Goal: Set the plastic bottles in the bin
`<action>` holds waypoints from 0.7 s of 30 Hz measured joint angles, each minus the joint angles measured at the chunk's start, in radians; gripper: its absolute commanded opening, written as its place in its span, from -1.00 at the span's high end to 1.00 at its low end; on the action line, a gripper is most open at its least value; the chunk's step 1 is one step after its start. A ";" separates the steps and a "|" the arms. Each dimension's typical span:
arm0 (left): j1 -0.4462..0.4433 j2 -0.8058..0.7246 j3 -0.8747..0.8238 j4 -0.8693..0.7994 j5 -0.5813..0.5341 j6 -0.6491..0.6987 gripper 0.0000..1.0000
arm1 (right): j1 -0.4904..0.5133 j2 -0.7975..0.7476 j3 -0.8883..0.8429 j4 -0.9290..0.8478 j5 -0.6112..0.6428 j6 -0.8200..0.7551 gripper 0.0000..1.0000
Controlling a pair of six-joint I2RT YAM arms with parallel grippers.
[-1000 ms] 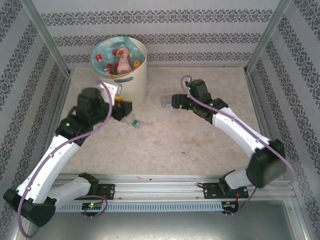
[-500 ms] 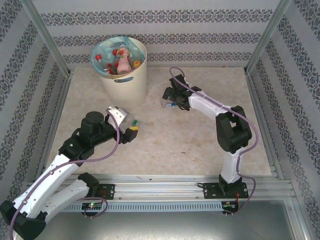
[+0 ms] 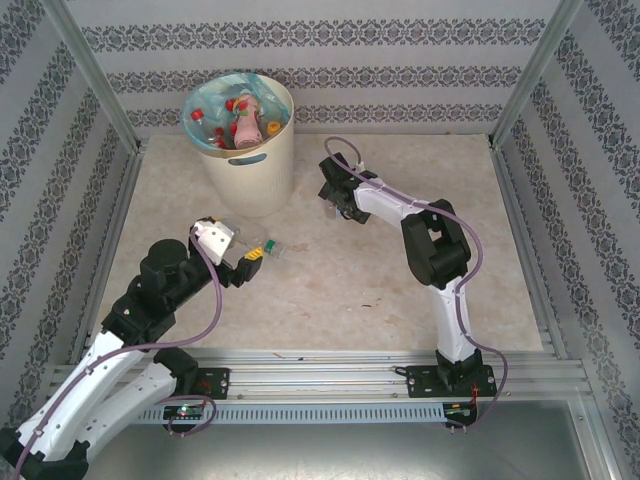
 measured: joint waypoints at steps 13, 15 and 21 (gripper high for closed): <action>0.000 0.034 0.000 0.000 -0.027 0.006 -0.83 | -0.045 -0.114 -0.201 0.108 -0.068 -0.039 -0.70; 0.000 0.034 0.000 0.000 -0.029 0.006 -0.83 | -0.059 -0.135 -0.240 0.134 -0.103 -0.043 -0.74; 0.000 0.043 0.000 0.000 -0.031 0.006 -0.84 | -0.108 -0.147 -0.296 0.158 -0.216 -0.061 -0.81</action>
